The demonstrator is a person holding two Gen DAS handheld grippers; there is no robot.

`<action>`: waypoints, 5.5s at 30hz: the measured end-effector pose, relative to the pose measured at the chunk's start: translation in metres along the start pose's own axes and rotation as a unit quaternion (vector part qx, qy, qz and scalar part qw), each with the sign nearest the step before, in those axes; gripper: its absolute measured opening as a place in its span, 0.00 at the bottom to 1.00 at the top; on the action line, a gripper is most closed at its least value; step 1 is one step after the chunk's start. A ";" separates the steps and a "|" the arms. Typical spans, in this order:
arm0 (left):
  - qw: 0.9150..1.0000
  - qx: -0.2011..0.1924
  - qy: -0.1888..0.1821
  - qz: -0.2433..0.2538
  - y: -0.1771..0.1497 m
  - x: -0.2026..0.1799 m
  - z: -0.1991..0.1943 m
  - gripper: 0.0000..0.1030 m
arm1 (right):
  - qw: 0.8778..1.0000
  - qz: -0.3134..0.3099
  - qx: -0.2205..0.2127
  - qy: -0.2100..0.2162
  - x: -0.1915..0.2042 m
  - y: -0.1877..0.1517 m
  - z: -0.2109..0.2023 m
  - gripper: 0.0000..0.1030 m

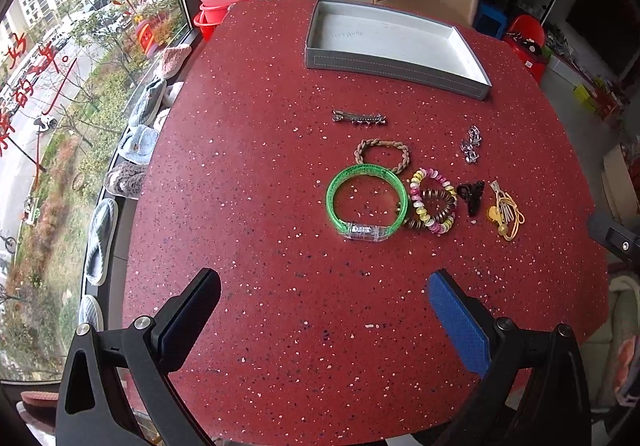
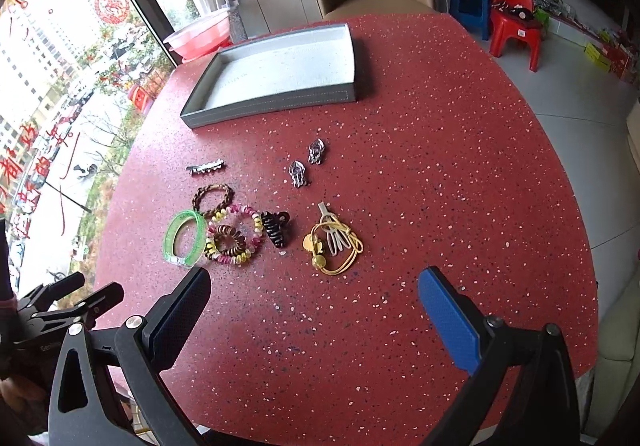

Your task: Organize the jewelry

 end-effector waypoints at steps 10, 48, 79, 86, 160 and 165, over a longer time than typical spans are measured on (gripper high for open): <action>0.999 0.028 0.005 -0.018 0.037 0.011 0.052 1.00 | 0.996 0.022 0.078 -0.042 -0.031 0.008 0.058 1.00; 0.996 0.025 -0.062 0.053 0.057 -0.025 0.074 0.24 | 0.996 0.038 0.075 -0.032 -0.030 0.026 0.078 0.03; 0.997 -0.026 -0.077 -0.006 0.134 -0.016 0.038 0.24 | 0.994 -0.032 0.105 0.022 -0.019 0.091 0.077 0.11; 0.997 -0.008 -0.077 -0.008 0.125 -0.021 0.051 0.24 | 0.988 -0.044 0.151 -0.003 -0.033 0.056 0.110 0.11; 0.997 -0.009 -0.075 -0.022 0.149 -0.028 0.061 0.24 | 0.958 -0.243 0.144 -0.047 0.043 0.075 0.145 0.07; 0.997 -0.011 -0.076 -0.021 0.149 -0.028 0.059 0.24 | 0.970 -0.209 0.124 -0.028 0.049 0.082 0.133 0.00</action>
Point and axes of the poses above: each gripper's, at about its wrist camera, not at the fingertips, and z roughly the way its jaws point, x to its left, y to its top, the point moved 7 cm from there along z, roughly the way its jaws point, and after that the axes turned 6 degrees about x, right-handed, at the moved point
